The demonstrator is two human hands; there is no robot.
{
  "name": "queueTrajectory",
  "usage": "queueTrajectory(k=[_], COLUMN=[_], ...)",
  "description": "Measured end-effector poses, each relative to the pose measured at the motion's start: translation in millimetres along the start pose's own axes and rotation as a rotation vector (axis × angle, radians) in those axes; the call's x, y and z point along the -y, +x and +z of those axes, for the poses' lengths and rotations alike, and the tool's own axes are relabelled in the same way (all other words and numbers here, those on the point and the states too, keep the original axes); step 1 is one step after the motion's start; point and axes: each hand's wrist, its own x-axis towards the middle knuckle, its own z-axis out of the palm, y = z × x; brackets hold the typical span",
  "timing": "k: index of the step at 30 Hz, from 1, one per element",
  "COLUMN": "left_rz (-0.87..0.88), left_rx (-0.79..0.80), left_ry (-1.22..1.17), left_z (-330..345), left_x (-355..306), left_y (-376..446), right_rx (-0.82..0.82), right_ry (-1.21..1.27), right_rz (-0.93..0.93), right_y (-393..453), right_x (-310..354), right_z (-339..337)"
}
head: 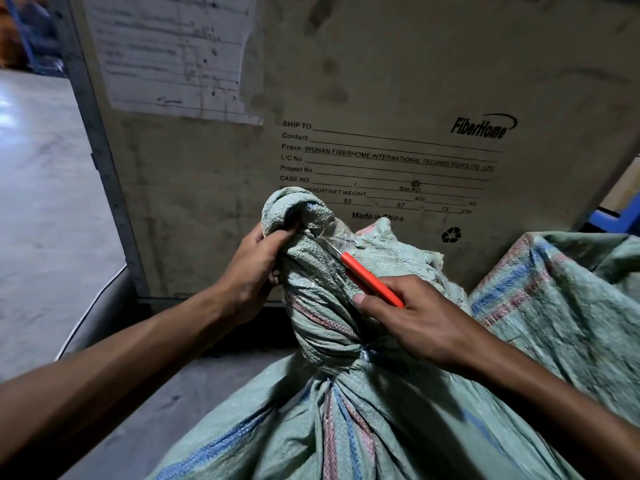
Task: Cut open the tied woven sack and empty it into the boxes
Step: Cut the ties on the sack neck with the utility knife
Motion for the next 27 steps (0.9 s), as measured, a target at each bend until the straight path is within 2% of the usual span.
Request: queueTrajectory(k=[11,16,20,23,25,27], left_rz=[0.068,0.05,0.018,-0.002,-0.013,-0.026], left_rx=[-0.01,-0.049,-0.054,-0.038,0.016,0.093], left_ry=[0.099,0.063,0.057,0.054,0.039,0.013], left_z=[-3.8,-10.2,-16.7,-18.4,-14.7,-4.7], left_x=[5.1,5.2,0.7,2.3,3.7,4.3], left_y=[-4.4,-2.9,0.5,1.7,1.1,-2.1], right_rx=[0.06,0.051,0.092,-0.04,-0.232,-0.32], right_ry=[-0.178,-0.291,-0.159,0.071,0.074,0.033], right_rz=[0.059,0.04,0.072,0.011,-0.064,-0.076], right_y=[6.8,9.6,-3.2,-12.3,-8.7,-0.7], right_x=[-7.4,-25.6,-40.8,-30.1,-22.9,-22.9], right_z=[3.2,6.1,-0.2,-8.3,-14.9,-17.8])
